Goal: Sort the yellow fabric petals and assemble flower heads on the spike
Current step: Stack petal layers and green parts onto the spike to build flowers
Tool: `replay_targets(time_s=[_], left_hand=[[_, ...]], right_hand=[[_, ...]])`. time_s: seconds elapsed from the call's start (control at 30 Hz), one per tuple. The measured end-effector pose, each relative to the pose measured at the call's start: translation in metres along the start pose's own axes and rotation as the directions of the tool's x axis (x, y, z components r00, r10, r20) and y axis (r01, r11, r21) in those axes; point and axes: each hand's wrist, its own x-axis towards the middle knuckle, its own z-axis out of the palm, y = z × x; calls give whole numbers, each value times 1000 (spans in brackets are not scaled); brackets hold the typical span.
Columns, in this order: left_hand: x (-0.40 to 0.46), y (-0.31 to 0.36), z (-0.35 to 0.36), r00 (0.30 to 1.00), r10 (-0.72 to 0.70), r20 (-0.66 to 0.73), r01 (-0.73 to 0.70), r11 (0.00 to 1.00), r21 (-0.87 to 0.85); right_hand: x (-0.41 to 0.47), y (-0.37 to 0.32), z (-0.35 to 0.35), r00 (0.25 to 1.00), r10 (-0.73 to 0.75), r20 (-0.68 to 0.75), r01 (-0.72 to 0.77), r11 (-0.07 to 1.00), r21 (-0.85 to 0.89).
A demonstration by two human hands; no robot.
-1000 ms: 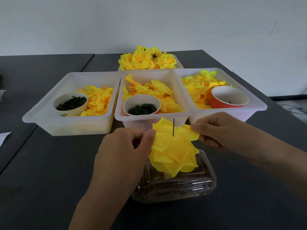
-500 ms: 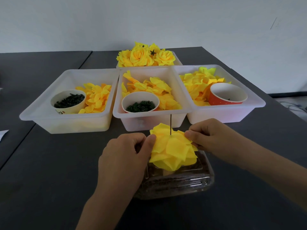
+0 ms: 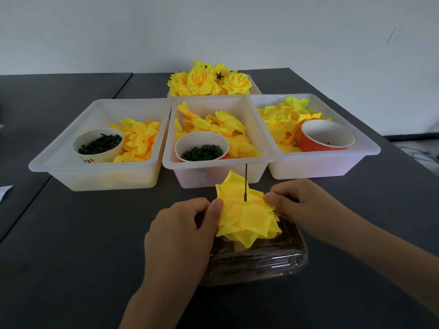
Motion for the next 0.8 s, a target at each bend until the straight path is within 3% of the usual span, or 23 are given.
replay_targets(time_s=[0.27,0.43,0.6,0.8], left_hand=[[2,3,-5,998,-64,-6,62,976,-210],[4,1,-9,992,-121,18,120,929,-351],[3,-3,-17,997,-76,-12,70,956,-286],[-2,5,-32,991,-40,-130,7,968,-249]], right_hand=[[-1,-6,-5,997,-71,-40,76,986,149],[-7,-13,-7,972,-125,-200,130,991,14],[-22,-27,-13,915,-262,-306,254,965,-66],[-33,-36,-11,910,-331,-250,315,943,-106]])
